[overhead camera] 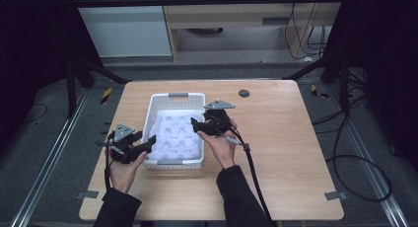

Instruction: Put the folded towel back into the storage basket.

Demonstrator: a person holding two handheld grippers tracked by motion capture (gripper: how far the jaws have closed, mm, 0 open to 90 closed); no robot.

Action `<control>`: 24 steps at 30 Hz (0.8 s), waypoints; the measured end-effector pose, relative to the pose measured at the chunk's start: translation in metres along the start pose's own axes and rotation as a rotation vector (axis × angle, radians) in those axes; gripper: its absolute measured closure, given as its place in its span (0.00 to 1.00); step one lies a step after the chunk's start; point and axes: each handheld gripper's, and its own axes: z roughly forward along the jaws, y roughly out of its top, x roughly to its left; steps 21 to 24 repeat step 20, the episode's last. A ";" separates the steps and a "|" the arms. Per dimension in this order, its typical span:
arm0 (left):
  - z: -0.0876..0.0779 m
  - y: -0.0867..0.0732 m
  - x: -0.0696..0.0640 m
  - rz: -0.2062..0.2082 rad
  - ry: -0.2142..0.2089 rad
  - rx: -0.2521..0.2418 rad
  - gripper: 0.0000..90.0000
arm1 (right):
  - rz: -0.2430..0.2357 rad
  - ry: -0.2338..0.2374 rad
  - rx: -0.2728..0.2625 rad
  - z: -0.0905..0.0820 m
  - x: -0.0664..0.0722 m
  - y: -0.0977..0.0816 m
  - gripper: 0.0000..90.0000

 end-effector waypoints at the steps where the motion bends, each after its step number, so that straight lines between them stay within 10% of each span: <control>1: -0.001 -0.001 0.000 0.004 -0.007 -0.005 0.44 | 0.006 0.012 -0.004 -0.006 -0.002 -0.001 0.28; 11: -0.020 -0.009 0.009 0.030 0.007 -0.031 0.37 | 0.067 0.058 -0.008 -0.063 -0.039 -0.043 0.18; 19: -0.029 -0.023 0.032 -0.012 0.065 -0.046 0.35 | 0.030 -0.048 0.001 -0.102 -0.080 -0.089 0.19; 24: -0.029 -0.023 0.032 -0.012 0.065 -0.046 0.35 | 0.030 -0.048 0.001 -0.102 -0.080 -0.089 0.19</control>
